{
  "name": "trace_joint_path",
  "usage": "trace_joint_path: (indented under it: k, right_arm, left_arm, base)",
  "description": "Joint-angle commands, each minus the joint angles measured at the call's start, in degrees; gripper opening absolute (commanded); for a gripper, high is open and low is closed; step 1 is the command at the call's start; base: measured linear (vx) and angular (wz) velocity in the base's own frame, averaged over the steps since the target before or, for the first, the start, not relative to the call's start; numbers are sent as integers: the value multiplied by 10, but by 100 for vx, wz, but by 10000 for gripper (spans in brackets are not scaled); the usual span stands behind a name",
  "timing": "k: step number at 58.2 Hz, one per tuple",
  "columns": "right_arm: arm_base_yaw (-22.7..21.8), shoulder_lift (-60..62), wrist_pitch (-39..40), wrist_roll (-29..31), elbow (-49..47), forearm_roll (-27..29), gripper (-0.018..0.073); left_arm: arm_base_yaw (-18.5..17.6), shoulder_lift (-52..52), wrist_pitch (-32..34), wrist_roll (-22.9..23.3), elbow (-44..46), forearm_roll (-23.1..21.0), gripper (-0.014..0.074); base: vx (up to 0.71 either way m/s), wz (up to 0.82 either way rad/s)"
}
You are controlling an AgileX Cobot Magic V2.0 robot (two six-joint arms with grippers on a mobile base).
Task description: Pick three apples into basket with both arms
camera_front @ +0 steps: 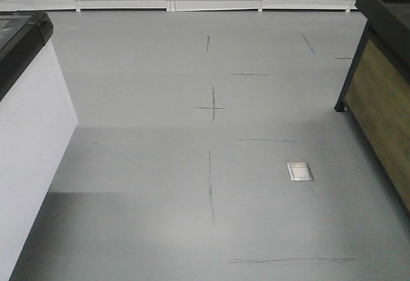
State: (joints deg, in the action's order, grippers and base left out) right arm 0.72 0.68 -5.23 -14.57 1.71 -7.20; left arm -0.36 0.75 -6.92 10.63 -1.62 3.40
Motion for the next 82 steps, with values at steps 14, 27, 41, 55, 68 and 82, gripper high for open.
trace_joint_path:
  k: [14,27,41,55,68,82]
  right_arm:
    - [-2,6,43,4,7,-6,-5]
    - [-2,6,43,4,7,-6,-5]
    - [-2,6,43,4,7,-6,-5]
    - [-2,6,43,4,7,-6,-5]
    - [-2,6,43,4,7,-6,-5]
    - [-2,6,43,4,7,-6,-5]
  left_arm:
    - [-2,7,40,4,15,-1,-6]
    - [-2,7,40,4,15,-1,-6]
    - [-2,7,40,4,15,-1,-6]
    - [-2,7,40,4,15,-1,-6]
    - [-2,7,40,4,15,-1,-6]
    - [-2,7,40,4,15,-1,-6]
  base:
    - [16,7]
    - [19,6]
    - [18,-3]
    - [18,-8]
    - [19,-10]
    - [20,-12]
